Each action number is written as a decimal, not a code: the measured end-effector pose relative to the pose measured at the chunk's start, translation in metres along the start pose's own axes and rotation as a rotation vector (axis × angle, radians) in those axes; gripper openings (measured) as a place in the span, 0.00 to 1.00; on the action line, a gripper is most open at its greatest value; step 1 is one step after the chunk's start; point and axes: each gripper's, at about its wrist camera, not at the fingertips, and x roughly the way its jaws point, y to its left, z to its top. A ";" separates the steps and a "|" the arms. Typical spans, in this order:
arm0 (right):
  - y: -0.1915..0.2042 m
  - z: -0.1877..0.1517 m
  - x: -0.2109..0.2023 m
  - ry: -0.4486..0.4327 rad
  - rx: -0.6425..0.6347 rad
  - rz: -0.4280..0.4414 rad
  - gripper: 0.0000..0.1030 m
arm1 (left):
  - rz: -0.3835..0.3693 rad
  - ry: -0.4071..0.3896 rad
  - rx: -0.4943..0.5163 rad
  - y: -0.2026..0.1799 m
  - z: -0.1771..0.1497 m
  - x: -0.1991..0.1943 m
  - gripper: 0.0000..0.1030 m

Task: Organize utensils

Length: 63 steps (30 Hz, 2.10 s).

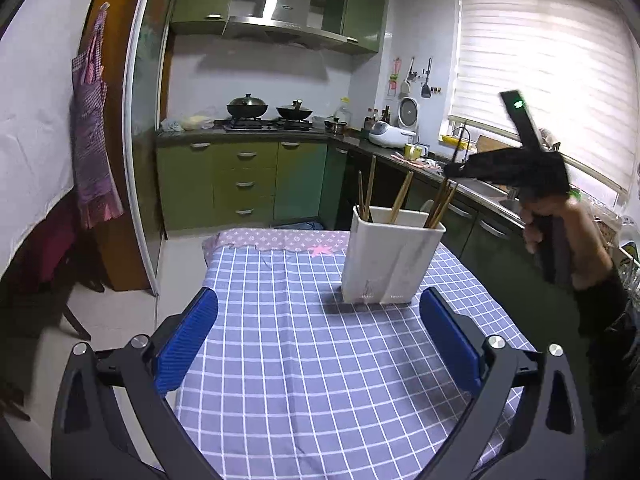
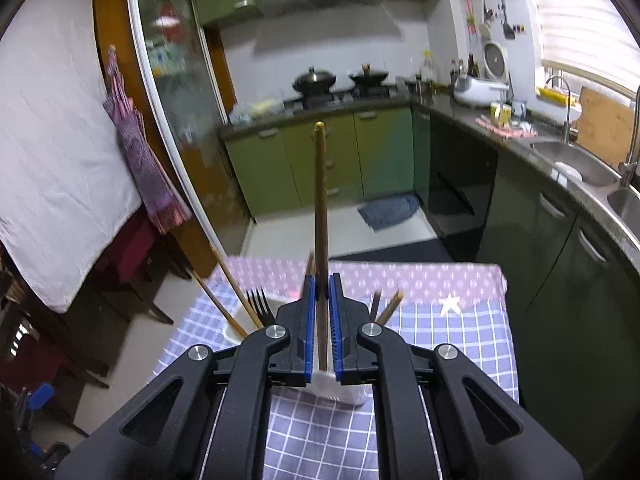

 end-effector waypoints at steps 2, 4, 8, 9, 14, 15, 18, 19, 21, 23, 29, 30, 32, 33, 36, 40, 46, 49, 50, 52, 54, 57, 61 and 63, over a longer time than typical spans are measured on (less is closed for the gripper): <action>0.002 -0.008 0.010 0.022 -0.008 -0.006 0.08 | 0.005 -0.007 0.005 -0.004 -0.005 -0.002 0.93; 0.002 -0.012 0.017 0.032 -0.016 -0.010 0.09 | 0.011 -0.014 0.028 -0.012 -0.010 -0.003 0.93; -0.001 -0.018 -0.001 -0.005 -0.012 0.004 0.10 | 0.003 -0.004 0.042 -0.021 -0.014 0.001 0.93; -0.001 -0.022 -0.013 -0.023 -0.009 0.016 0.10 | -0.001 0.000 0.044 -0.023 -0.016 0.002 0.93; -0.003 -0.066 -0.086 -0.118 -0.020 0.079 0.37 | 0.005 0.005 0.060 -0.027 -0.023 0.003 0.93; -0.005 -0.083 -0.097 -0.123 -0.024 0.079 0.41 | 0.004 0.008 0.061 -0.027 -0.025 0.004 0.93; -0.014 -0.137 -0.121 -0.126 -0.014 0.049 0.54 | -0.003 0.030 0.064 -0.030 -0.036 0.007 0.93; -0.017 -0.157 -0.127 -0.128 -0.009 0.032 0.63 | -0.001 0.035 0.067 -0.032 -0.040 0.008 0.93; -0.022 -0.192 -0.137 -0.141 0.001 -0.021 0.77 | 0.007 0.041 0.075 -0.035 -0.047 0.009 0.93; -0.027 -0.222 -0.145 -0.159 0.007 -0.050 0.89 | 0.004 0.046 0.080 -0.039 -0.055 0.009 0.93; -0.019 -0.270 -0.185 -0.256 -0.019 -0.073 0.95 | 0.003 0.034 0.082 -0.050 -0.063 -0.012 0.93; -0.019 -0.272 -0.193 -0.270 -0.020 -0.073 0.95 | 0.002 0.024 0.081 -0.050 -0.063 -0.019 0.93; -0.016 -0.279 -0.213 -0.318 -0.016 -0.073 0.95 | 0.009 0.011 0.079 -0.051 -0.062 -0.031 0.93; -0.016 -0.283 -0.223 -0.344 -0.012 -0.070 0.95 | 0.013 0.005 0.078 -0.052 -0.061 -0.039 0.93; -0.007 -0.291 -0.247 -0.376 -0.021 -0.079 0.95 | 0.020 -0.013 0.071 -0.052 -0.061 -0.059 0.93; 0.003 -0.297 -0.270 -0.392 -0.026 -0.075 0.95 | 0.040 -0.034 0.074 -0.052 -0.063 -0.078 0.93; 0.007 -0.300 -0.289 -0.418 -0.014 -0.063 0.95 | 0.042 -0.061 0.060 -0.049 -0.066 -0.095 0.93; 0.007 -0.302 -0.293 -0.420 -0.013 -0.063 0.95 | 0.054 -0.083 0.068 -0.050 -0.066 -0.101 0.93; 0.007 -0.301 -0.293 -0.418 -0.013 -0.062 0.95 | 0.054 -0.089 0.069 -0.051 -0.066 -0.102 0.93; 0.007 -0.301 -0.292 -0.406 -0.008 -0.053 0.95 | 0.044 -0.091 0.064 -0.051 -0.065 -0.102 0.93; 0.008 -0.302 -0.292 -0.397 -0.006 -0.046 0.95 | 0.037 -0.083 0.055 -0.051 -0.065 -0.102 0.93; 0.008 -0.300 -0.291 -0.396 -0.006 -0.047 0.95 | 0.049 -0.078 0.062 -0.053 -0.066 -0.101 0.93; 0.009 -0.301 -0.292 -0.399 -0.009 -0.049 0.95 | 0.054 -0.076 0.071 -0.055 -0.065 -0.101 0.93; 0.011 -0.300 -0.292 -0.400 -0.013 -0.052 0.95 | 0.057 -0.078 0.073 -0.055 -0.065 -0.101 0.93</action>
